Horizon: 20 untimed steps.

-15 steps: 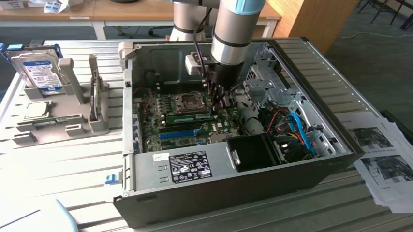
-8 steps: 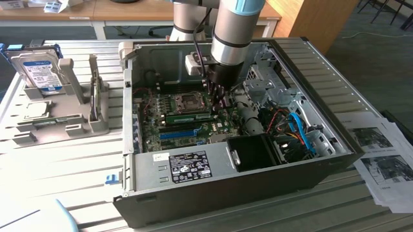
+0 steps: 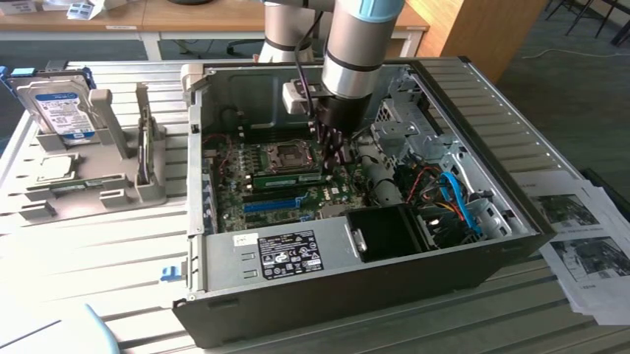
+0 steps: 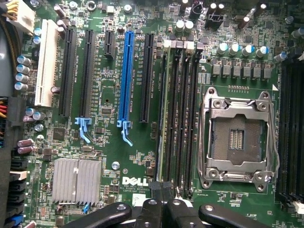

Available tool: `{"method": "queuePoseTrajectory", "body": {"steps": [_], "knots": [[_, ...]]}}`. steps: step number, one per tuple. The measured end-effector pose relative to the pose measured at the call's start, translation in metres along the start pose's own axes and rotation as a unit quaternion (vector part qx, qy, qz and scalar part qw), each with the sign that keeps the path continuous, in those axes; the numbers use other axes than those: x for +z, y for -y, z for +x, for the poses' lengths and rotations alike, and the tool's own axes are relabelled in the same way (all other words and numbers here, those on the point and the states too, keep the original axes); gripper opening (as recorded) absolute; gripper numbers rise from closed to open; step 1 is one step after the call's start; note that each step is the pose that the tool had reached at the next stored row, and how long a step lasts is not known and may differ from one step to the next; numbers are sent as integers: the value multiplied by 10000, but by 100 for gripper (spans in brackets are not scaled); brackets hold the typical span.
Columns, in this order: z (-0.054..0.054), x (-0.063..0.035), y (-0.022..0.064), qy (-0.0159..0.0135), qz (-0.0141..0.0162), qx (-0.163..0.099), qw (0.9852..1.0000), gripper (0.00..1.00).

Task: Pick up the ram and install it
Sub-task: 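Press down the ram until it locks into place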

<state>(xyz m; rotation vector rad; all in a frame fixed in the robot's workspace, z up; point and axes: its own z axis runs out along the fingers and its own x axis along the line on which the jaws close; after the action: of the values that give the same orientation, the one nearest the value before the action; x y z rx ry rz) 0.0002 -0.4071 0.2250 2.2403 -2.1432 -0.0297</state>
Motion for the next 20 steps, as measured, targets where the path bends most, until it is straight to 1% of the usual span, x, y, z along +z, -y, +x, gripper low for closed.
{"method": "queuePoseTrajectory", "body": {"steps": [15, 20], "knots": [[2, -153, -6, -1, 0, 0, 10000, 9], [2, -171, -7, 0, 0, 0, 10000, 9]]}}
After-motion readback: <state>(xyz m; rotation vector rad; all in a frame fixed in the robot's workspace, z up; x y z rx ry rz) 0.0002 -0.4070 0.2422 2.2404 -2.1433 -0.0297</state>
